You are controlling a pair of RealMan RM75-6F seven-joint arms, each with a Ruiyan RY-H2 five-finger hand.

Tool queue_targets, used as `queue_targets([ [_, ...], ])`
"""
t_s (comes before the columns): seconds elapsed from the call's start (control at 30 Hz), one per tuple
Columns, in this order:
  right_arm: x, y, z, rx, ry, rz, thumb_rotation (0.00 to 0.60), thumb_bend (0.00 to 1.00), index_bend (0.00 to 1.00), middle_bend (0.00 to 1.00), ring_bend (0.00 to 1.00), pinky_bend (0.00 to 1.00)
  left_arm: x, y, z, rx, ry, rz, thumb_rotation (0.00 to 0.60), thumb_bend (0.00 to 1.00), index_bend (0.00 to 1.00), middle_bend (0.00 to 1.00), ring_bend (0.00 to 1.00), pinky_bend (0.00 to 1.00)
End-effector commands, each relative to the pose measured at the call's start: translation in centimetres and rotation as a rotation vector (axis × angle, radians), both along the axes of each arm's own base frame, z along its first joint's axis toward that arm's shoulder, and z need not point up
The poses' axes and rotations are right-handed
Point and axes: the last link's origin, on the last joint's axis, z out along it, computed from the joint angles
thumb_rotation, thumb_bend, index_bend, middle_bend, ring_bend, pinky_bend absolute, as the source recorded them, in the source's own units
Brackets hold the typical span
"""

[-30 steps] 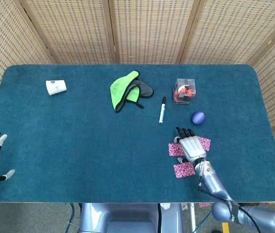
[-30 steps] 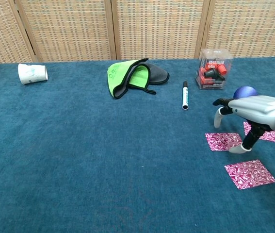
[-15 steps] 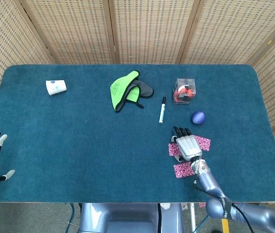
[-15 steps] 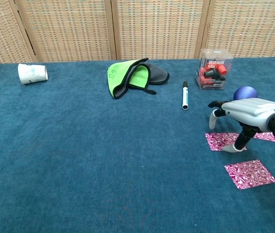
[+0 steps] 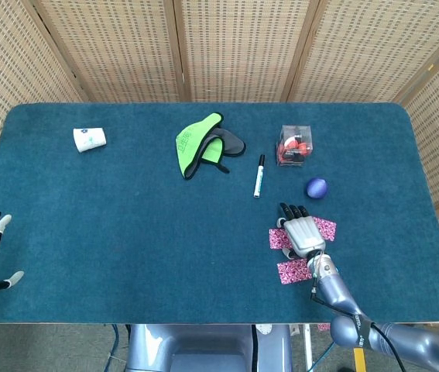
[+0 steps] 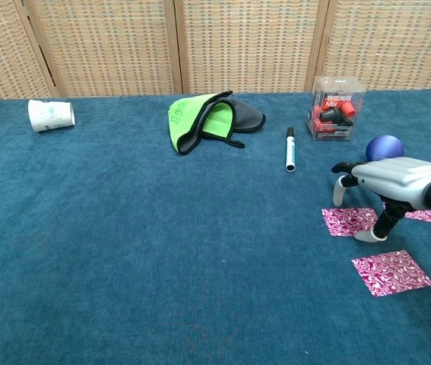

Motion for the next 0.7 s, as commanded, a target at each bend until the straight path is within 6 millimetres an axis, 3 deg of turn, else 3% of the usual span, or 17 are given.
queue_targets([
  [0.03, -0.01, 0.0, -0.1, 0.001, 0.001, 0.0, 0.6, 0.31, 0.31, 0.0, 0.0, 0.06, 0.0, 0.01, 0.0, 0.0, 0.0, 0.0, 0.6, 0.0, 0.0, 0.0, 0.0, 0.0],
  [0.7, -0.46, -0.04, -0.56, 0.003, 0.001, 0.003, 0.6, 0.34, 0.32, 0.0, 0.0, 0.06, 0.0, 0.01, -0.01, 0.0, 0.0, 0.002, 0.6, 0.0, 0.0, 0.0, 0.0, 0.0],
])
